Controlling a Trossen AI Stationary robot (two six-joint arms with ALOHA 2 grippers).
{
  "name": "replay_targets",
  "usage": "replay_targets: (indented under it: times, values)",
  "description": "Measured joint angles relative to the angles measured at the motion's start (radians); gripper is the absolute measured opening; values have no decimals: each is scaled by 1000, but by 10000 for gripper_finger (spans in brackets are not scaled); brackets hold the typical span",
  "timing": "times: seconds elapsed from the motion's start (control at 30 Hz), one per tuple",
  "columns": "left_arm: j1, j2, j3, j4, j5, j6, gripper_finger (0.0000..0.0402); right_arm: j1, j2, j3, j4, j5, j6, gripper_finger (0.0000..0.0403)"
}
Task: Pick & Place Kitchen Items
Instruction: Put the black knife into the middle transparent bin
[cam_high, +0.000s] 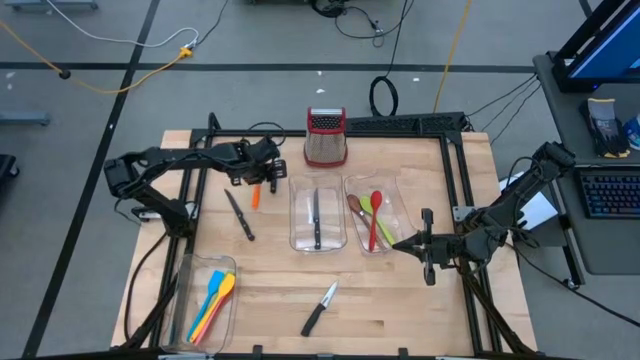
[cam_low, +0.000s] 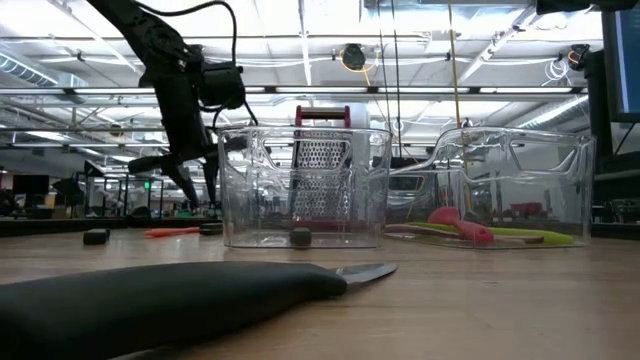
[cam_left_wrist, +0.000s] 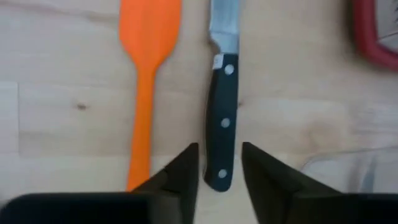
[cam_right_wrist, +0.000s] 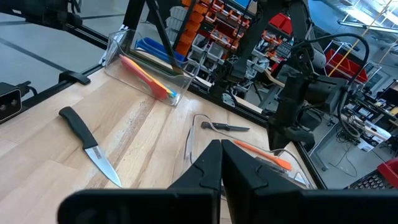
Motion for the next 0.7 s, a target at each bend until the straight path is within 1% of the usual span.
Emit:
replay_targets:
  times: [0.13,0.27,0.37,0.43,0.57,0.7]
  values:
    - [1,-1,0,29,-13,18,179,0,0,0,0,0,1,0]
    - [1,5,0,32,-16,19,216,0,0,0,12,0,1,0]
    - [1,18,0,27,-18,9,228,0,0,0,15,1,1,0]
    - [1,37,1,57,-19,8,229,0,0,0,15,0,1,0]
    - [1,82,0,94,12,-11,230,0,0,0,15,0,5,0]
    - [7,137,3,124,67,-20,230,0,0,0,17,0,13,0]
